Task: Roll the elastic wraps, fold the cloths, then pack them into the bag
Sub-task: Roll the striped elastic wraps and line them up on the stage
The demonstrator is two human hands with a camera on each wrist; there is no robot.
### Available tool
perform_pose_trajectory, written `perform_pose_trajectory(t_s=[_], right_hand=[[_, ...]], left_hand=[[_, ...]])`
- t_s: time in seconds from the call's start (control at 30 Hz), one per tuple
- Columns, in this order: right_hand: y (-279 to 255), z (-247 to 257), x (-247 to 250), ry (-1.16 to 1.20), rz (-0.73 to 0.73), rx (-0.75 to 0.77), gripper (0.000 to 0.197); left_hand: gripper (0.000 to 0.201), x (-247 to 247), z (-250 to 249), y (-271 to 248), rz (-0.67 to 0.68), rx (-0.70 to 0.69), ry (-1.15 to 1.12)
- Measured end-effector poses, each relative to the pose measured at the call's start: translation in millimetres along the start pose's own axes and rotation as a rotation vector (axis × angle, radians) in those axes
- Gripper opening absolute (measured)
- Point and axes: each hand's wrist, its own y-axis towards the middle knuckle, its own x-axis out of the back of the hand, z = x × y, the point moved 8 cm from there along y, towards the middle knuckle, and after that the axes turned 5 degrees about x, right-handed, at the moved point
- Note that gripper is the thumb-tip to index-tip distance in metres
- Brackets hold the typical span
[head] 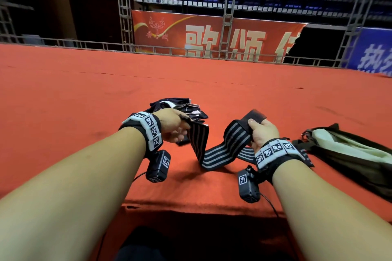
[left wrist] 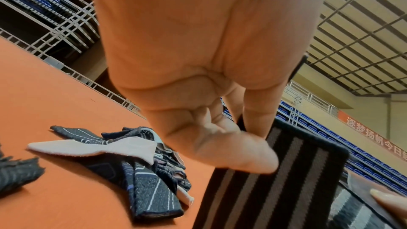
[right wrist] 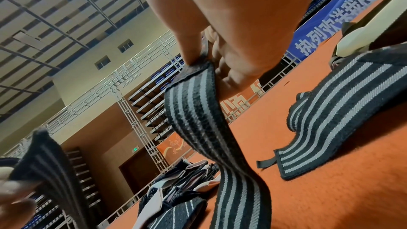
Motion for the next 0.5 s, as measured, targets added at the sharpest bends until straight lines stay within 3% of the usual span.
perform_pose_trajectory(t_s=[0.1, 0.23, 0.37, 0.43, 0.5], right_hand=[[2, -4, 1, -0.013, 0.014, -0.009, 0.012], [-7, -3, -10, 0.003, 0.066, -0.046, 0.01], [-26, 7, -41, 0.103, 0.235, -0.113, 0.016], [-38, 21, -59, 0.144, 0.353, -0.111, 0.012], [-45, 33, -73, 0.151, 0.447, -0.102, 0.016]], left_hand=[[0.025, -5, -1, 3, 0.01, -0.01, -0.038], [0.009, -9, -14, 1, 0.079, -0.14, 0.073], [0.018, -22, -26, -17, 0.37, -0.195, -0.093], [0.009, -28, -36, -30, 0.51, -0.209, -0.179], [0.011, -28, -44, -33, 0.559, -0.228, -0.223]])
